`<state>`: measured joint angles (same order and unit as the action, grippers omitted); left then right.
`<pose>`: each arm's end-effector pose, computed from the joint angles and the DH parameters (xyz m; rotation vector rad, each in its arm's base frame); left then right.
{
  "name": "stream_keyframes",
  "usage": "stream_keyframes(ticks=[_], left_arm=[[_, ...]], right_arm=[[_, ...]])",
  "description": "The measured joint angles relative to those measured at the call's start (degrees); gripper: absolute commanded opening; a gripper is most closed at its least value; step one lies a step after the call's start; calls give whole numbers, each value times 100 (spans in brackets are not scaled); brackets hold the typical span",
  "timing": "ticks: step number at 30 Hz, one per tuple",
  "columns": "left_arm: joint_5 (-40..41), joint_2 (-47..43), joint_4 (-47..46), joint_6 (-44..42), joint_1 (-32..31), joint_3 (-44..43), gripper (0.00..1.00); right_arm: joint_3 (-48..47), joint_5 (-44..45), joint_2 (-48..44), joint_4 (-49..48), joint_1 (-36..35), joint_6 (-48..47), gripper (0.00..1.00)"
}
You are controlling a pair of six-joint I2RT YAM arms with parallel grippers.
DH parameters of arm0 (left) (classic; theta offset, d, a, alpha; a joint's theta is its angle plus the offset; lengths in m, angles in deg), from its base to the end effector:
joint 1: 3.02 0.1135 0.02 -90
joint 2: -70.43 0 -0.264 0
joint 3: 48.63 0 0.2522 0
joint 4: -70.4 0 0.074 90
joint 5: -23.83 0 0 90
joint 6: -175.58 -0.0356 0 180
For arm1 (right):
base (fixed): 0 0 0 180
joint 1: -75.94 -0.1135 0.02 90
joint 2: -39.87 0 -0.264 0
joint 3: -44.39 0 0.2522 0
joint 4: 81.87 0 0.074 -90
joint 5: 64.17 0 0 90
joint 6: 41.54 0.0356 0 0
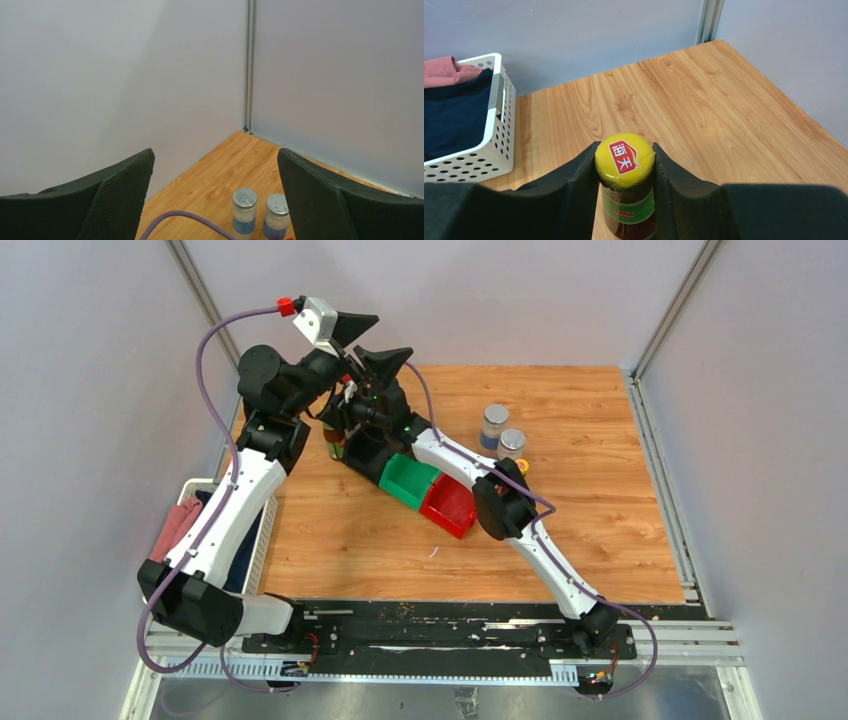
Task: Organize the condiment bottles
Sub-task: Pick up the bottle from the center of the board.
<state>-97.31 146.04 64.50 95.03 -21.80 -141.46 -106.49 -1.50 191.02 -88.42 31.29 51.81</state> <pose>0.2699 -0.1112 0.4849 0.5836 1.1192 -0.7437 0.4214 0.4392 0.2513 -0.9129 1.2643 1.0175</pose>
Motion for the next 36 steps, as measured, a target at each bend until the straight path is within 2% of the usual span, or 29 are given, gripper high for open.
stream_keyframes(ticks=[24, 36], left_arm=[[184, -72, 243, 15, -87, -184, 100], [280, -70, 713, -103, -87, -802, 100]], right_arm=[[258, -428, -223, 195, -61, -317, 0], [339, -444, -315, 282, -76, -326, 0]])
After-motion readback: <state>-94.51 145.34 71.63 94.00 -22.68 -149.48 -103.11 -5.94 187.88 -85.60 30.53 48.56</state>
